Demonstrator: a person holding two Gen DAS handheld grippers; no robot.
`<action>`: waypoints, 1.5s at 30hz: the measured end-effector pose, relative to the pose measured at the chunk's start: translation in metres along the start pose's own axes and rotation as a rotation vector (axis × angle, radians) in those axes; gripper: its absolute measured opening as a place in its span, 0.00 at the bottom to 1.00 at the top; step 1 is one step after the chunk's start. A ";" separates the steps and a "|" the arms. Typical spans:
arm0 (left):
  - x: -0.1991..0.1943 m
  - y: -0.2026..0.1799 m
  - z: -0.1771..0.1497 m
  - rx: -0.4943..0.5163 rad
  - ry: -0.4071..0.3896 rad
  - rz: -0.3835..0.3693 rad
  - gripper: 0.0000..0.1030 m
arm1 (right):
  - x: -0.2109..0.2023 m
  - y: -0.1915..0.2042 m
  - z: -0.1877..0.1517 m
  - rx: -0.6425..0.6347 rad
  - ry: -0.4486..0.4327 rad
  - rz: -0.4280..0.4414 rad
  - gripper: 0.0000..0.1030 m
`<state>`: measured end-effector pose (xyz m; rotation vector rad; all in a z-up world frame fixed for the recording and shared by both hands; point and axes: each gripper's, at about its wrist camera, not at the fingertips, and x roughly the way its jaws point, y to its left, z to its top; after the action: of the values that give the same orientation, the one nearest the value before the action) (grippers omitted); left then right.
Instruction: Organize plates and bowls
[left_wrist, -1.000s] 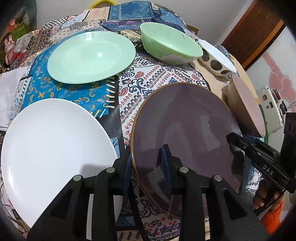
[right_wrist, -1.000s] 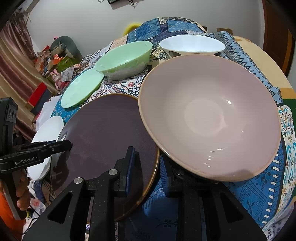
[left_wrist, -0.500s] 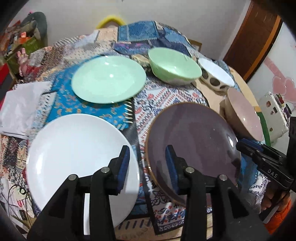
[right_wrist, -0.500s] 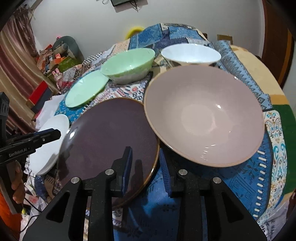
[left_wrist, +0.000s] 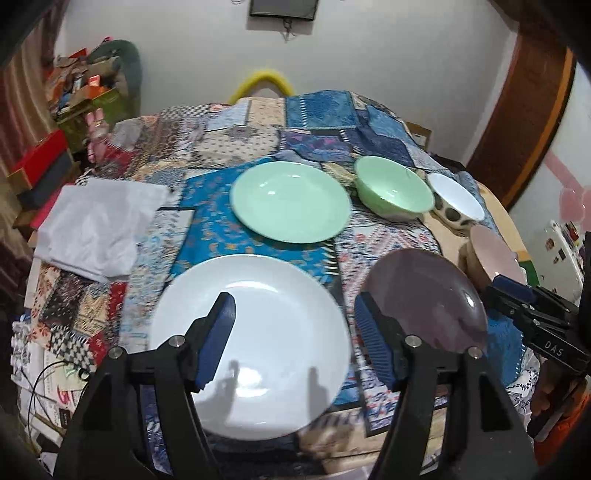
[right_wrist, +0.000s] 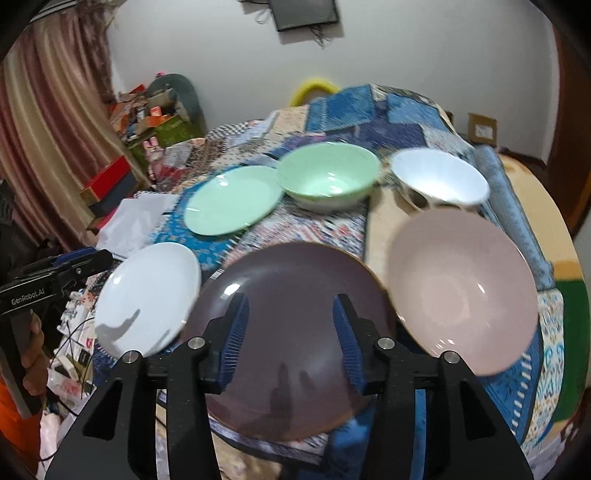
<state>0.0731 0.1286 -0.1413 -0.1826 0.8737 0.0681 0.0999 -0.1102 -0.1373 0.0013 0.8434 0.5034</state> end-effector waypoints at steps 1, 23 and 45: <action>-0.002 0.006 -0.001 -0.006 0.000 0.011 0.65 | 0.003 0.007 0.004 -0.017 -0.003 0.008 0.46; 0.034 0.120 -0.049 -0.171 0.141 0.105 0.67 | 0.106 0.101 0.019 -0.274 0.177 0.081 0.50; 0.060 0.123 -0.057 -0.162 0.203 -0.038 0.22 | 0.153 0.106 0.018 -0.255 0.348 0.105 0.22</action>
<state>0.0518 0.2374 -0.2393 -0.3628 1.0672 0.0859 0.1524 0.0527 -0.2140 -0.2845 1.1173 0.7207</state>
